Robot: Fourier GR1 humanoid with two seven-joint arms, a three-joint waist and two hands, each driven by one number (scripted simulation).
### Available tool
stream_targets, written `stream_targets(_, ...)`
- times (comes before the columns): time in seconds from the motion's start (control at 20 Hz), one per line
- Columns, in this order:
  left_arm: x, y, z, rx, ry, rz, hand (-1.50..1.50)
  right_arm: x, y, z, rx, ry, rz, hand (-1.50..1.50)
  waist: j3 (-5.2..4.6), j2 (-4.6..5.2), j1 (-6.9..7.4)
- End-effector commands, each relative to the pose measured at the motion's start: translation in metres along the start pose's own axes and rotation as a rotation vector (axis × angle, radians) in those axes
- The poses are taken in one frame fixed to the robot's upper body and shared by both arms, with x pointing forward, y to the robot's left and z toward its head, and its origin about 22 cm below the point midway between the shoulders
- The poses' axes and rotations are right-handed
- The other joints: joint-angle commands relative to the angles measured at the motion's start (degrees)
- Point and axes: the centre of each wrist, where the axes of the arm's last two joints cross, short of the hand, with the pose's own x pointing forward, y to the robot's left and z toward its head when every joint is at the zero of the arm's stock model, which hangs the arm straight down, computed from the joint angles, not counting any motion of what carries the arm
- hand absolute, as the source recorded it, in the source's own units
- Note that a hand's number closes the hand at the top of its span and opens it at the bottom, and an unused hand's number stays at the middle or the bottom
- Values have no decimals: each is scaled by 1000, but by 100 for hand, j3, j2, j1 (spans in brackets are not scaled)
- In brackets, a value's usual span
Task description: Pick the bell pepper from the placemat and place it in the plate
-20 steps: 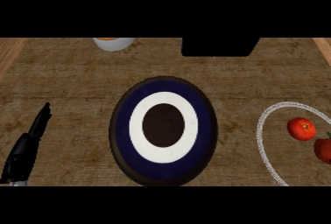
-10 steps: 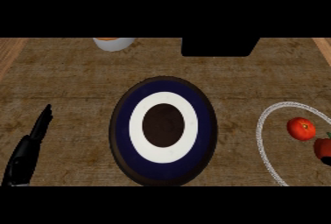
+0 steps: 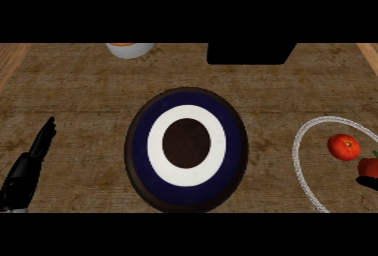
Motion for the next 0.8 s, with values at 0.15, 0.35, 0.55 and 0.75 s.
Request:
stream_targets(0.15, -6, 11, -3, 6, -11, 4, 0, -8, 0, -7, 31, -2, 38, -150, -1, 0, -6)
stream_targets(0.35, -9, 1, 4, -4, 1, 9, 0, -28, 22, -16, -4, -83, -37, 150, 0, 0, 2)
stream_targets(0.55, -21, 5, 12, 16, 1, -4, 0, -10, 22, -21, -33, -81, -27, 150, -1, 2, 5)
stream_targets(0.75, 3, 3, 7, 14, -6, -8, 0, -5, 10, -28, -78, -94, -1, 150, 0, 1, 12)
